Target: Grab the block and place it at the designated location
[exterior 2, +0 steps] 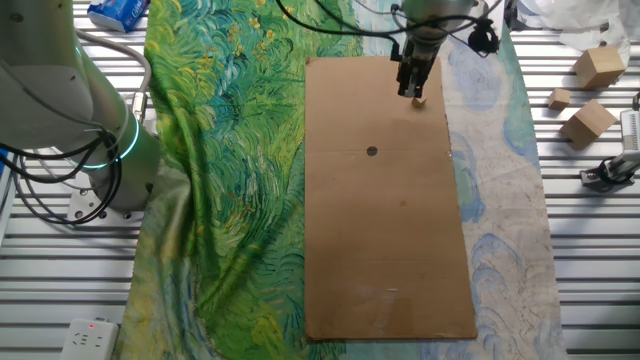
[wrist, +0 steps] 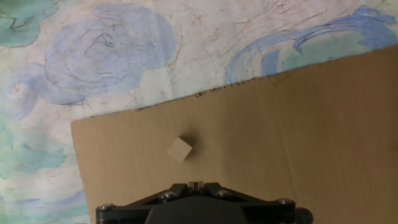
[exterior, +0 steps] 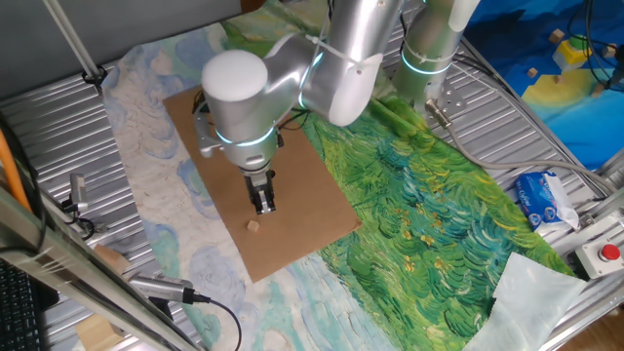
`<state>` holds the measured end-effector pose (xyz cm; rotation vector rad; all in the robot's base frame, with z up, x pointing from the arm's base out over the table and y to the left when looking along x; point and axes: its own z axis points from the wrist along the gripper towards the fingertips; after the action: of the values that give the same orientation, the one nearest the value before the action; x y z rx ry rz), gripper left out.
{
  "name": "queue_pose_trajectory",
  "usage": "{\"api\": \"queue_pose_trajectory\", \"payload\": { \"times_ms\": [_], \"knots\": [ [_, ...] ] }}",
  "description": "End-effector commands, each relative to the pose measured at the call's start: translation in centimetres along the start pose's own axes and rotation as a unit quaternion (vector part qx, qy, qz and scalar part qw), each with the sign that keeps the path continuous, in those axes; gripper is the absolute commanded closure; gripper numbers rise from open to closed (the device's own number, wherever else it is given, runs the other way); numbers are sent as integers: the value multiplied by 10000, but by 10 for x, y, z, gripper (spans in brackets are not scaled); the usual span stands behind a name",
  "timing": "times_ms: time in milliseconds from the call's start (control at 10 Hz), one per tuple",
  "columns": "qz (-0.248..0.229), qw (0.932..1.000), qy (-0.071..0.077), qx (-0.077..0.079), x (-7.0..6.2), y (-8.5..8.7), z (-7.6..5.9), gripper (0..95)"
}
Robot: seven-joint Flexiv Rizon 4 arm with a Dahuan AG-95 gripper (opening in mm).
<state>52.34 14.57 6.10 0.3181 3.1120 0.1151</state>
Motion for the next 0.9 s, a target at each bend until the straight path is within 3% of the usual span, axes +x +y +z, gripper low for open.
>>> {"api": "queue_pose_trajectory", "payload": {
  "times_ms": [100, 500, 900],
  "knots": [
    [81, 10000, -57, 11, -6, 0, -1, 950],
    [89, 9999, -22, -53, -32, 3, -9, 950],
    [84, 9999, -8, -136, -41, 10, -9, 950]
  ]
}}
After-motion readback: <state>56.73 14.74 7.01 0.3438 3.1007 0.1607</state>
